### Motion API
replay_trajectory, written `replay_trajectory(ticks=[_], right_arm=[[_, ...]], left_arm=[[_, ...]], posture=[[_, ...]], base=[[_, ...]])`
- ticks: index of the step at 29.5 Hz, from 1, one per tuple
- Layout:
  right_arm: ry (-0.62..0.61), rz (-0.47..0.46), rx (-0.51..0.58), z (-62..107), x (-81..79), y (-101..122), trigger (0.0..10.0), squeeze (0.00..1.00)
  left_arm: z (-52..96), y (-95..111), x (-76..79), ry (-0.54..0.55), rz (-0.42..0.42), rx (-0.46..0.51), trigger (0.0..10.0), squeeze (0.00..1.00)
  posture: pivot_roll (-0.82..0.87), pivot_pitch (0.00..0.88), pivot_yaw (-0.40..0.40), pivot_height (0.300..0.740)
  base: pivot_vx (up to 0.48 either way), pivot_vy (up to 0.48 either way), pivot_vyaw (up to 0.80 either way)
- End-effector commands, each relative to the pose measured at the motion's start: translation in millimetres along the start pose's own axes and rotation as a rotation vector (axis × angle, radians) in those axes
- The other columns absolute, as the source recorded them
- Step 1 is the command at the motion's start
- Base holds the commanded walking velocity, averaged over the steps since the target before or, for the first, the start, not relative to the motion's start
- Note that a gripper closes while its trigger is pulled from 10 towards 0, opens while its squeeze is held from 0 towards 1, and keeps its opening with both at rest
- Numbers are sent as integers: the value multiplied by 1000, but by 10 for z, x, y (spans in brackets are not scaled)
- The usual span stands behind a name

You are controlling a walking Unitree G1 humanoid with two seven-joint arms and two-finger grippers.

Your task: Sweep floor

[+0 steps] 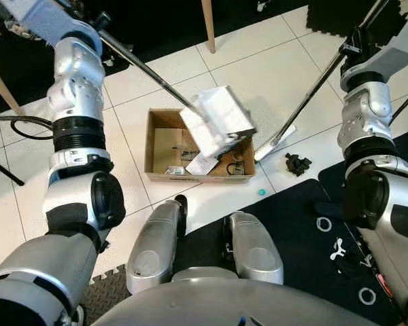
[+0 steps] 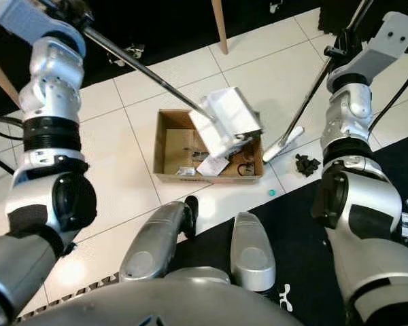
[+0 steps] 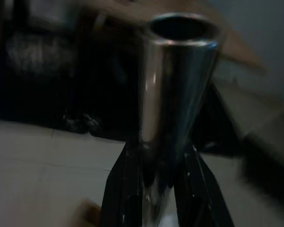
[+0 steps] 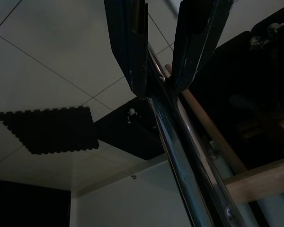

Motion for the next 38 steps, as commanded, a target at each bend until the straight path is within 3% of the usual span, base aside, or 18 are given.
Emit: replay_trajectory(ticks=[1, 2, 5, 6, 8, 11, 17, 24, 27, 29, 30, 33, 36, 38], right_arm=[[1, -8, 27, 0, 1, 40, 10000, 0], [1, -8, 27, 1, 2, 38, 10000, 0], [1, -8, 26, 1, 2, 37, 10000, 0], [2, -11, 24, -2, -7, 33, 10000, 0], [4, -14, 22, -8, -20, 31, 10000, 0], [4, -14, 22, -9, -23, 31, 10000, 0], [-1, -13, 27, -2, 5, 43, 10000, 0], [-1, -14, 28, -2, 5, 44, 10000, 0], [0, -14, 29, -2, 5, 47, 10000, 0], [-1, -13, 29, 0, 11, 48, 10000, 0], [-1, -13, 29, 1, 14, 48, 10000, 0], [-1, -11, 26, 2, 18, 45, 10000, 0], [3, -8, 23, -4, 15, 51, 10000, 0], [9, -7, 24, -15, -7, 58, 10000, 0]], left_arm=[[17, 198, -84, 10, -224, 111, 10000, 0], [26, 241, -101, 15, -300, 148, 10000, 0], [26, 268, -115, 19, -335, 168, 10000, 0], [21, 370, -181, 39, -409, 220, 10000, 0], [15, 475, -244, 63, -461, 266, 10000, 0], [14, 496, -255, 67, -470, 274, 10000, 0], [7, 739, -444, 160, -466, 342, 10000, 0], [-4, 718, -535, 213, -462, 333, 10000, 0], [9, 663, -686, 275, -387, 314, 10000, 0], [18, 578, -914, 350, -179, 264, 10000, 0], [22, 554, -961, 366, -128, 253, 10000, 0], [24, 523, -976, 367, -156, 245, 10000, 0], [61, 597, -919, 382, -309, 306, 10000, 0], [82, 724, -767, 348, -390, 393, 10000, 0]], posture=[[-42, 83, -3, 740], [-42, 83, -3, 740], [-42, 83, -3, 740], [-37, 82, -6, 740], [-36, 80, -6, 740], [-36, 80, -6, 740], [-44, 81, -4, 740], [-46, 80, -3, 740], [-46, 81, -3, 740], [-45, 82, -5, 740], [-44, 81, -7, 740], [-44, 81, -7, 740], [-44, 77, -16, 740], [-47, 75, -16, 740]], base=[[0, 0, 0], [0, 0, 0], [0, 0, 0], [0, 0, 0], [0, 0, 0], [0, 0, 0], [0, 0, 0], [0, 0, 0], [0, 0, 0], [0, 0, 0], [0, 0, 0], [0, 0, 0], [0, 0, 0], [0, 0, 0]])
Point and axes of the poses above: a point about 5 cm out from each wrist's last joint towards the gripper, its own z axis pointing back from the gripper into the wrist, its own y axis along the axis of the wrist's last joint, x = y × z, the point moved 3 cm from there along -z, pointing out of the wrist towards the gripper, and after that the axes turned 9 degrees about -z, right-handed, at the moved point
